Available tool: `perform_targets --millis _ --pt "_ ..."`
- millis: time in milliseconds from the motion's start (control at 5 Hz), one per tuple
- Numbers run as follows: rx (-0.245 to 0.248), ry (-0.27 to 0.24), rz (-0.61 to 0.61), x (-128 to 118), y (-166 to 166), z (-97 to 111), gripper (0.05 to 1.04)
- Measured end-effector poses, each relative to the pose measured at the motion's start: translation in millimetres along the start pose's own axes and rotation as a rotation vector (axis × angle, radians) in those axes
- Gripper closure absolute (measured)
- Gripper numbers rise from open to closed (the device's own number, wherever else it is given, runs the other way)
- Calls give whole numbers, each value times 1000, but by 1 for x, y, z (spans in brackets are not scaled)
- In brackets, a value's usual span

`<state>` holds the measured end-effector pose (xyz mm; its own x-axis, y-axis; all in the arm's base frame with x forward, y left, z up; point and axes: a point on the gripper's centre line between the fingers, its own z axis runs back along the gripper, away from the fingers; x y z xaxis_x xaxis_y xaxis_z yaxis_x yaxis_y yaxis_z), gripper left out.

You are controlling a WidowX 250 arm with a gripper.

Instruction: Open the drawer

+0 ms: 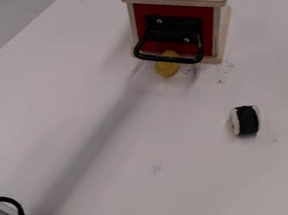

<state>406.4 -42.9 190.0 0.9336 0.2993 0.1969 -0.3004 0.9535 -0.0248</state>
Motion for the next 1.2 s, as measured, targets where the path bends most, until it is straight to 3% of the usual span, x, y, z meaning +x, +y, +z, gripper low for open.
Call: perform_targets --millis 200,400,600,800,1200 --pt "-9 17 -13 -31 -7 6 85" --pt "-4 76 19 -58 4 -18 85" --pt "52 121 42 -79 24 -40 85" --pt "61 121 87 -85 42 -59 85" --pt "91 -21 136 -65 63 -73 85"
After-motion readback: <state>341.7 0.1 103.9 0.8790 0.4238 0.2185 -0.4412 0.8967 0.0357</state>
